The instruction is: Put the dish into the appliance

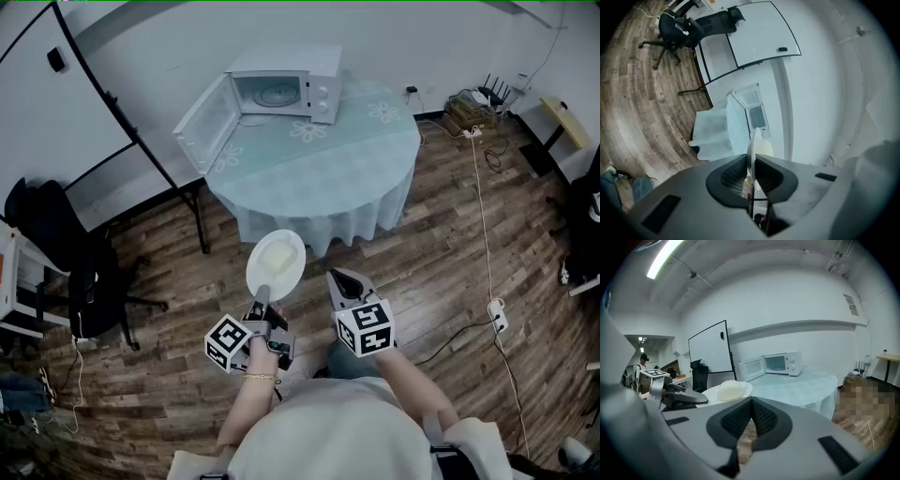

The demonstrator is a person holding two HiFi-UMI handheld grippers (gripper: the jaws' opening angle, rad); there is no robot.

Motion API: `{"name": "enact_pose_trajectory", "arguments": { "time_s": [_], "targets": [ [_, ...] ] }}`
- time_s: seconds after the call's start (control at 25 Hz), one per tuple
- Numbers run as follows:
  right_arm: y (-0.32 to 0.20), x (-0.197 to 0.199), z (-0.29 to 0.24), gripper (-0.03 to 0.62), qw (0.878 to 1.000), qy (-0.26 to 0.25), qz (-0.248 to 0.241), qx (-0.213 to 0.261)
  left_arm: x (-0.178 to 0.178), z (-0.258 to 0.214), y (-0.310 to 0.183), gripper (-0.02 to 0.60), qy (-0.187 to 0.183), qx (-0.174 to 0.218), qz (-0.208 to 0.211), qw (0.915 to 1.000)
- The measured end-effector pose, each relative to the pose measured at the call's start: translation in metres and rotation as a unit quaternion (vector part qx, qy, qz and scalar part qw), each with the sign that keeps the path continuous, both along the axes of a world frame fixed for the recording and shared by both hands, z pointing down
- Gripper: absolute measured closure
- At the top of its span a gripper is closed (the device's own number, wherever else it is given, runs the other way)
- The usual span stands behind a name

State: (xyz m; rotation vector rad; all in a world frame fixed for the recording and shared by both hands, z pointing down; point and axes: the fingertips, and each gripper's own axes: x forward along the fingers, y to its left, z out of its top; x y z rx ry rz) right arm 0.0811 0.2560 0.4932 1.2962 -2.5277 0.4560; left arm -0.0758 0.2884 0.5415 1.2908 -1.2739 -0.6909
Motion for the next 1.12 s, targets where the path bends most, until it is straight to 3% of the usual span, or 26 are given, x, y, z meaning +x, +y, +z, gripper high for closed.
{"name": "enact_pose_trajectory", "arguments": {
  "time_s": [0.24,0.4,0.84,1.12],
  "targets": [
    [0.074,-0.019,0.001,0.589,1.000,-0.003,0.003,-0.004,-0.018,0.010,0.077,0.537,0.011,-0.021,-0.001,0.9997],
    [0.099,-0.029,-0.005,0.589,1.000,0.001,0.006,0.002,-0.027,0.006,0.102,0.537,0.016,-0.018,0.002,0.9997],
    [0.139,-0.050,-0.016,0.589,1.000,-0.017,0.009,0.010,-0.046,-0.008,0.129,0.537,0.016,0.001,0.010,0.9998],
    [0.135,-0.060,-0.010,0.589,1.000,-0.017,0.005,0.010,-0.055,-0.004,0.122,0.537,0.011,0.003,0.010,0.9999]
  ]
}}
